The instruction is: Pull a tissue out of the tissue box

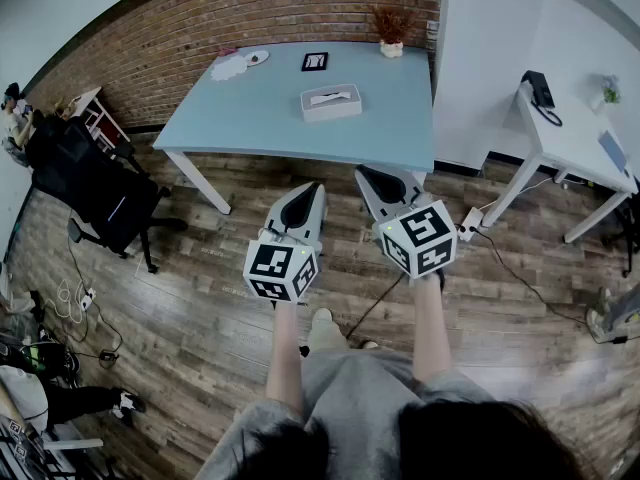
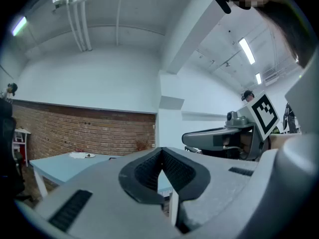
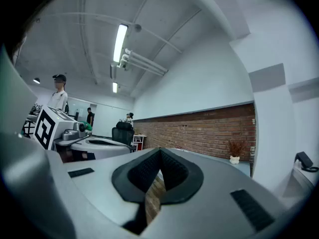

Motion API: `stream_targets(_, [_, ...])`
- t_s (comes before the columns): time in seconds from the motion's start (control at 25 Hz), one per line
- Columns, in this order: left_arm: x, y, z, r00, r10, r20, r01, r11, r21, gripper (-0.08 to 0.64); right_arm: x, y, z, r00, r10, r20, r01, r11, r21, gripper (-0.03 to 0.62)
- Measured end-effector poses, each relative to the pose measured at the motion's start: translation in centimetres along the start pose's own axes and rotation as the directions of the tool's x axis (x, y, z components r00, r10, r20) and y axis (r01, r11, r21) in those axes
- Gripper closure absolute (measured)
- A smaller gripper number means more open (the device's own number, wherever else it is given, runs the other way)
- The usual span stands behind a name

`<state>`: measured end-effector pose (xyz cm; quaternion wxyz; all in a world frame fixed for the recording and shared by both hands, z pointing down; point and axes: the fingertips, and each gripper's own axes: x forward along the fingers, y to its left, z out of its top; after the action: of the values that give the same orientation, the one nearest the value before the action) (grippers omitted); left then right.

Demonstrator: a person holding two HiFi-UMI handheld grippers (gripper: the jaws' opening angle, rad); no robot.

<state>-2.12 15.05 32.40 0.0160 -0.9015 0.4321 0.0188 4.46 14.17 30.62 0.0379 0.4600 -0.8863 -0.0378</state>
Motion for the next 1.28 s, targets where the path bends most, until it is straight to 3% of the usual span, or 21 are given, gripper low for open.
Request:
stream_targets(0.6, [0.4, 0.1, 0.7, 1.0, 0.003, 0.008, -0.003, 1.0, 0.006, 0.557, 0.1, -0.3, 0.6, 1.0, 0.015, 0.005, -0.015, 1.0, -0.014, 0.594])
stream_targets(0.84, [0.5, -0.1, -0.2, 1.0, 0.013, -0.017, -0.013, 1.0, -0.002, 0.557, 0.1, -0.7, 0.2, 0.999, 0.037, 0.027, -0.039, 0.998, 0.047, 0.594])
stream_targets(1.28, [1.8, 4.2, -2.2, 0.996, 0.041, -0.081, -0.044, 0.999, -0.031, 0.557, 4.9, -0.4, -2.8, 0.996, 0.08, -0.037, -0.076, 0.993, 0.091, 0.594])
